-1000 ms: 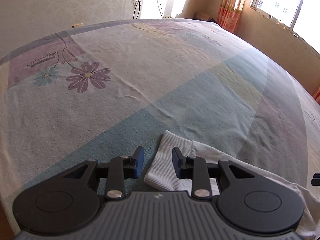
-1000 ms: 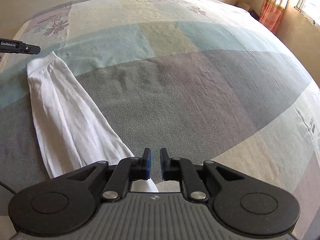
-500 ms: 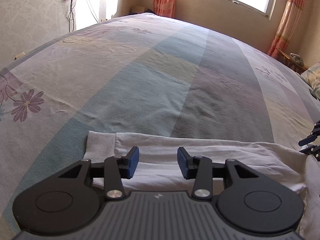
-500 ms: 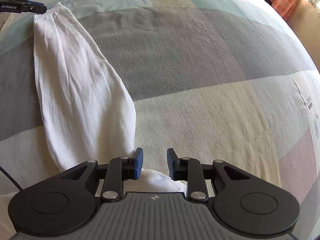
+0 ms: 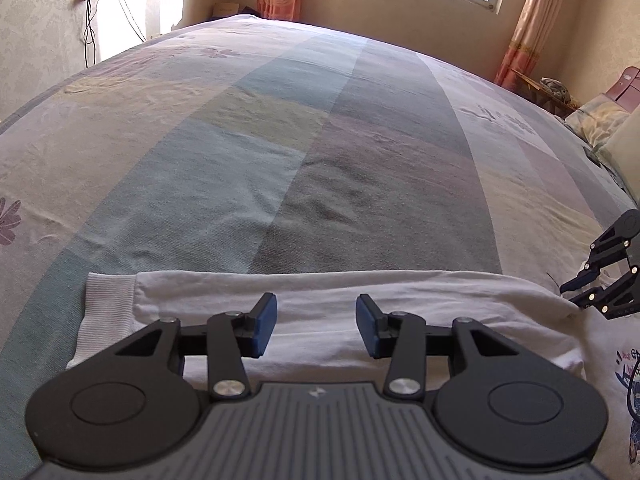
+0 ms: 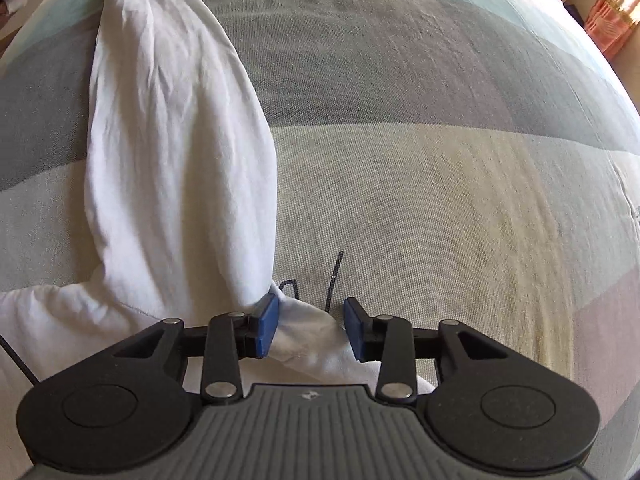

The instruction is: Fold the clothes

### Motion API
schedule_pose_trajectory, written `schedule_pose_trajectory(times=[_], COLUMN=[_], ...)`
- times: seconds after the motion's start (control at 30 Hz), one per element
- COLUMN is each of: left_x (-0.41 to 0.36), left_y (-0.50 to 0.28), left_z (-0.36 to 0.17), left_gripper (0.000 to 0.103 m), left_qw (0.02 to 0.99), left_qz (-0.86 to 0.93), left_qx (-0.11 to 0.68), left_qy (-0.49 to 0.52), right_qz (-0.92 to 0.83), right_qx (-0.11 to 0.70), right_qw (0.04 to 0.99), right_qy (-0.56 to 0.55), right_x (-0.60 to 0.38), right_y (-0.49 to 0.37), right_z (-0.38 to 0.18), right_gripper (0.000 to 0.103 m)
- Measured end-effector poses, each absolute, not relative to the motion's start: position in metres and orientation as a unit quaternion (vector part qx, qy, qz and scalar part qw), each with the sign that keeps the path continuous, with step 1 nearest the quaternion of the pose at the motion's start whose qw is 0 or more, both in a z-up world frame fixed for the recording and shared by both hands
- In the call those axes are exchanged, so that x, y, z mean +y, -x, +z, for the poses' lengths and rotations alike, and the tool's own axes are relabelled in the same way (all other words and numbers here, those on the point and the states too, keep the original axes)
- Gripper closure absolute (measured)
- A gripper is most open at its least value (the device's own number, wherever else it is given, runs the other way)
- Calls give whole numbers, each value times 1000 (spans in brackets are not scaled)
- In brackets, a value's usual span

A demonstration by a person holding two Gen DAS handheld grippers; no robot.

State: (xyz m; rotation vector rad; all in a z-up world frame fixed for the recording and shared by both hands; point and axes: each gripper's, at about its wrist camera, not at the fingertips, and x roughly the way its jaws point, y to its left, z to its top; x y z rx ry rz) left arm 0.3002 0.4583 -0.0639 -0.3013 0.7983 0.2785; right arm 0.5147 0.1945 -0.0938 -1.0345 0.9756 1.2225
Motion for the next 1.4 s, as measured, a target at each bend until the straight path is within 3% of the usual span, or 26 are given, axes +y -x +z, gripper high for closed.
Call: schedule_pose_trajectory(times=[0.07,0.27,0.37,0.5,0.67,0.8,1.4], left_x=[455,445,436,422,413,412,417], left_y=[-302,-310,-318,-333,-345,-342,-330], left_z=[-62,-59,-60,-66,-74,-75,-80], left_gripper=[60,60,59,58,58,58,57], left_qw=[900,901,901,902,899,898,892], left_qz=[135,127,110,84,69,70,87], left_qx=[387,390,396,406,417,420,422], left_qy=[147,144,138,119,113,114,133], right_qz=[524,424,393,400,453,516,540], right_qx=[428,422,440,457,421,385,345], right_qw=[592,725,758,761,741,701,663], right_qy=[438,343,278,228,262,306,387], right_x=[196,193,183,172,195,219,229], right_y=[-515,-555,-572,-558,-535,-520,-502], right_z=[-91,-72,-62,-52,-62,-69,-84], right_gripper=[94,94,89,69,67,57,54])
